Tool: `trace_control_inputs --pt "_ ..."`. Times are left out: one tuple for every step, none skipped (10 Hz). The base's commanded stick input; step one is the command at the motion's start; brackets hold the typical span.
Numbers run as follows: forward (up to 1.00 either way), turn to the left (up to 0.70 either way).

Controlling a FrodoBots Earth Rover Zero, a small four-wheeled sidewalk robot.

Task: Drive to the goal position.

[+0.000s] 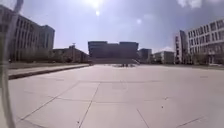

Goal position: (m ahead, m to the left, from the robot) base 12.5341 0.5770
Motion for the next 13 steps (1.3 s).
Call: trace_control_inputs --pt "0.85 0.00" --pt "0.85 0.00" --pt "0.85 0.00" --pt "0.85 0.00" --pt "0.85 0.00" --pt "0.85 0.00" --pt "0.85 0.00" --pt "0.85 0.00" --pt "0.85 0.00" --pt "0.85 0.00" --pt "0.85 0.00" --pt "0.85 0.00" --pt "0.85 0.00"
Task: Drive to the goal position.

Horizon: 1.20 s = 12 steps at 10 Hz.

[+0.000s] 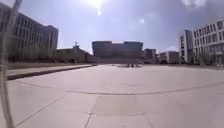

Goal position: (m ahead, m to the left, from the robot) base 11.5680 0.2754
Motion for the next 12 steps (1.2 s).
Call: trace_control_inputs --pt "0.85 0.00" --pt "0.85 0.00" --pt "0.85 0.00" --pt "0.85 0.00" --pt "0.85 0.00" --pt "0.85 0.00" --pt "0.85 0.00" --pt "0.85 0.00" --pt "0.85 0.00" --pt "0.85 -0.01" --pt "0.85 -0.12" --pt "0.85 -0.24"
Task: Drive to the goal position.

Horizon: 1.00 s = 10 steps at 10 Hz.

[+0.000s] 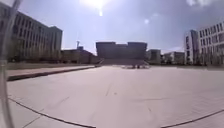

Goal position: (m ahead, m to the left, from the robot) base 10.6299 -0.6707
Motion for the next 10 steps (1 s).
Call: trace_control_inputs --pt "0.85 -0.31" --pt "0.85 -0.25" --pt "0.85 -0.09" --pt "0.85 0.00" --pt "0.85 0.00" --pt "0.85 0.00" --pt "0.85 0.00" --pt "0.85 0.00" --pt "0.85 0.00" --pt "0.85 0.00"
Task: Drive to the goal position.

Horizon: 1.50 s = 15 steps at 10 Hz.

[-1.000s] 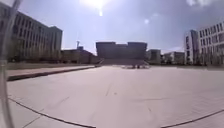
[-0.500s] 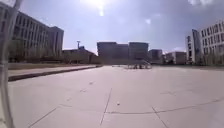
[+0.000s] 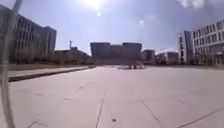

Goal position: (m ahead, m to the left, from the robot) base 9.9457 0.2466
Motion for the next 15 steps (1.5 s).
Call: trace_control_inputs --pt "0.85 0.00" --pt "0.85 0.00" --pt "0.85 0.00" --pt "0.85 0.00" --pt "0.85 0.00" --pt "0.85 0.00" --pt "0.85 0.00" --pt "0.85 0.00" --pt "0.85 0.00" --pt "0.85 0.00" --pt "0.85 0.00" --pt "0.85 0.00" --pt "0.85 0.00" --pt "0.85 0.00" --pt "0.85 0.00"
